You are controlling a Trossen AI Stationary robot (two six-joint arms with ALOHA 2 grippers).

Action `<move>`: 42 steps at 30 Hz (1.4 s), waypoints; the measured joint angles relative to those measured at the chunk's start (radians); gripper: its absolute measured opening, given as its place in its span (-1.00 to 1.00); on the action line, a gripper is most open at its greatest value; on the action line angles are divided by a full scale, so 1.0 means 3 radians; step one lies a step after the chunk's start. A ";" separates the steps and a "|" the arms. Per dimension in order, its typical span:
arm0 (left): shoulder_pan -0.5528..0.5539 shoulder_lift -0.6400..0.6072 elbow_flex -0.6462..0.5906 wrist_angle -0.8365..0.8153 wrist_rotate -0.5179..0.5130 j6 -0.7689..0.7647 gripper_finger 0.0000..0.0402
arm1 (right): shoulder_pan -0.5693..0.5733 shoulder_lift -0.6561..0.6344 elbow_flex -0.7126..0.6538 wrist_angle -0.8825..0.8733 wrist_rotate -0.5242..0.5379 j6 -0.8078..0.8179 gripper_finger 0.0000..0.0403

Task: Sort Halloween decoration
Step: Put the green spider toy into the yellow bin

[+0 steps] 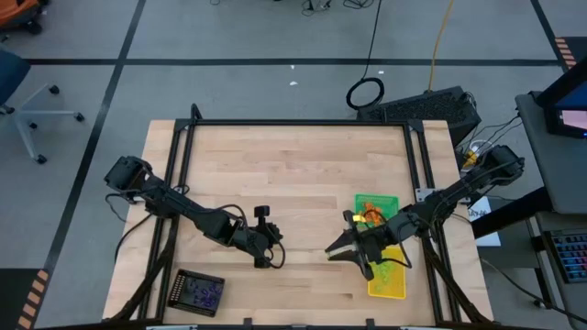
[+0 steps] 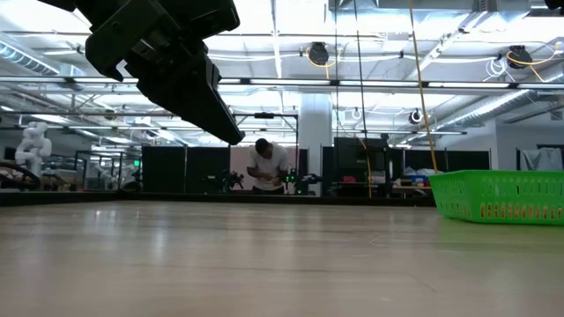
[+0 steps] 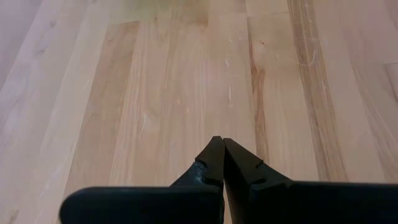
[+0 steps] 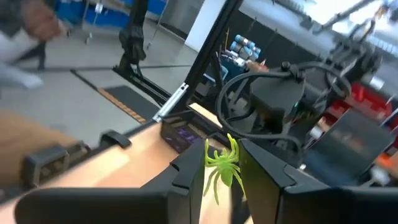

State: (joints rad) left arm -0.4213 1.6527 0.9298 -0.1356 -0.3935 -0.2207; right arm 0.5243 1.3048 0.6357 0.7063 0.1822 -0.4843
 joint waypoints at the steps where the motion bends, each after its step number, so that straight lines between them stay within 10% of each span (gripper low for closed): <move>1: 0.0000 0.0000 0.0000 0.0000 0.0000 0.0000 -0.98 | 0.0000 0.0000 0.0000 -0.0001 0.0000 0.0126 -0.58; 15: 0.0000 0.0000 0.0000 0.0000 0.0000 -0.0001 -0.98 | 0.0001 0.0000 0.0000 -0.0001 -0.0001 0.1840 -0.58; 30: 0.0000 0.0000 0.0000 0.0000 0.0000 -0.0011 -0.98 | 0.0003 0.0000 0.0001 -0.0115 -0.0010 0.2310 -0.58; 42: 0.0000 0.0000 0.0000 0.0000 0.0050 -0.0023 -0.98 | 0.0031 -0.0474 0.0003 -0.1295 -0.0011 0.2772 -0.58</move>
State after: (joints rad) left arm -0.4213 1.6527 0.9298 -0.1355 -0.3786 -0.2276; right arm 0.5336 1.1625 0.6365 0.3177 0.1787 0.3473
